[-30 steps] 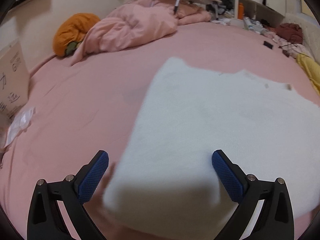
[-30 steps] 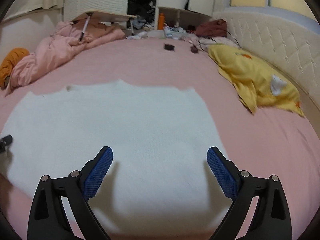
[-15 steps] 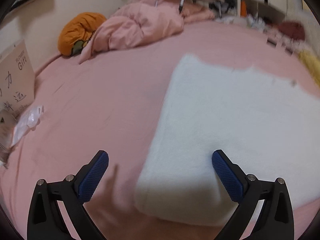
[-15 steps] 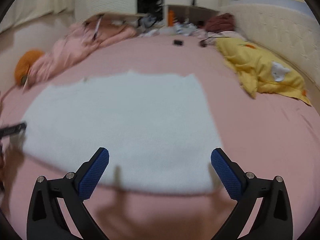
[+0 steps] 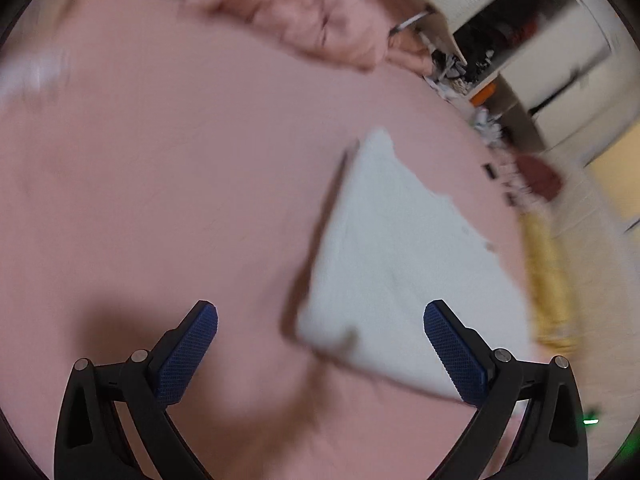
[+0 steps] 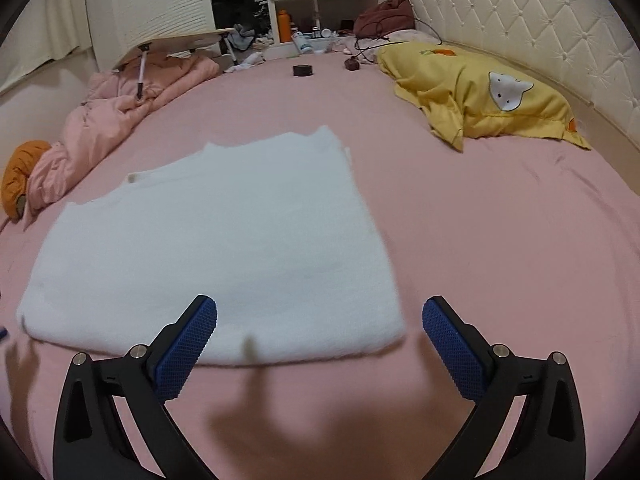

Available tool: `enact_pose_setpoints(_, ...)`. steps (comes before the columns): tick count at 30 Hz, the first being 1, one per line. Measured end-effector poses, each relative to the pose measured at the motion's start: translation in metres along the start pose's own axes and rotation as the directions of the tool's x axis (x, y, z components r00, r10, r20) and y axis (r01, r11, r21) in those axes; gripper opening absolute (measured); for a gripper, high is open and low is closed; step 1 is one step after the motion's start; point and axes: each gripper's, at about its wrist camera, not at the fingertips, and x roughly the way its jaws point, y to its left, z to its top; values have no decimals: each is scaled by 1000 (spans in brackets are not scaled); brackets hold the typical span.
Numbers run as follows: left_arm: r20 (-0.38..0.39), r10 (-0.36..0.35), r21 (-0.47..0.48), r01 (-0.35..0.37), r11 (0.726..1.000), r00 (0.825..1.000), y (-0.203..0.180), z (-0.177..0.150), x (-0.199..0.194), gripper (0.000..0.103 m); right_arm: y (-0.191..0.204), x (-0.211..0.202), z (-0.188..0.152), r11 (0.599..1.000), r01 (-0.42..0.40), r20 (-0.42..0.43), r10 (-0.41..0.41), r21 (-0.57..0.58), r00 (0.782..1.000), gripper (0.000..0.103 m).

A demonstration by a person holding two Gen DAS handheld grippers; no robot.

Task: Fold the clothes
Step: 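Grasp the side edge of the cardigan with the left gripper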

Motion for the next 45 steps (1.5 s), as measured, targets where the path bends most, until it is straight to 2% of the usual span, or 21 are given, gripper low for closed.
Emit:
enact_pose_setpoints(3,-27,-137,-127,132,983,990,24,-9,8,103,10,-3,-8,999,-29,-12,29,19,1000,102)
enact_pose_setpoints(5,-20,-250,-213,241,947,968,32,-13,19,103,17,-5,-14,999,-35,-24,35,19,999,102)
enact_pose_setpoints(6,-18,-275,-239,263,935,961,33,-14,25,103,19,-5,-18,999,-38,-30,38,18,999,102)
enact_pose_setpoints(8,-36,-208,-231,195,953,977,29,-12,38,103,23,-6,-23,999,-42,-39,42,17,998,102)
enact_pose_setpoints(9,-29,-194,-221,183,958,981,25,-12,42,103,23,-8,-24,999,-45,-42,46,19,998,102)
enact_pose_setpoints(11,-2,-222,-208,217,954,975,14,-10,46,103,23,-10,-25,999,-47,-40,48,18,998,102)
enact_pose_setpoints(13,-12,-282,-222,272,936,959,4,-7,58,103,23,-12,-24,999,-48,-39,49,15,998,102)
enact_pose_setpoints(15,-44,-264,-200,250,947,964,-7,-4,74,103,21,-12,-23,999,-46,-38,47,16,998,102)
enact_pose_setpoints(17,-20,-257,-174,250,953,966,-11,-2,79,103,18,-12,-21,999,-39,-36,40,24,999,102)
enact_pose_setpoints(18,11,-272,-165,270,949,962,-12,-2,79,92,17,-12,-21,999,-40,-38,41,31,998,102)
enact_pose_setpoints(19,32,-284,-164,285,944,958,-9,-1,79,67,16,-13,-20,998,-40,-39,42,38,998,102)
enact_pose_setpoints(21,34,-241,-203,243,949,970,3,-1,88,30,14,-14,-20,998,-45,-40,47,43,998,102)
enact_pose_setpoints(23,61,-271,-226,278,934,961,14,-4,91,28,14,-15,-20,998,-48,-38,49,35,998,102)
enact_pose_setpoints(24,71,-272,-208,281,937,960,13,-6,90,27,15,-16,-20,998,-49,-37,50,30,998,102)
enact_pose_setpoints(30,114,-198,-110,211,971,973,3,-9,94,26,25,-5,-21,999,-41,-65,40,-13,997,102)
enact_pose_setpoints(33,103,-136,-49,142,989,985,-5,-7,98,26,44,4,-3,997,-63,-38,61,-46,997,102)
enact_pose_setpoints(36,102,-79,12,78,997,992,-12,-7,99,26,82,14,31,985,-80,37,86,-155,996,102)
enact_pose_setpoints(39,115,-46,60,39,997,992,-15,-9,97,26,127,35,55,949,-42,81,71,-314,994,102)
enact_pose_setpoints(42,128,-39,74,30,997,991,-13,-11,95,26,154,63,59,920,-53,60,83,-389,995,102)
enact_pose_setpoints(45,133,-37,80,26,996,990,-12,-13,94,26,157,101,40,928,-76,-17,75,-364,997,103)
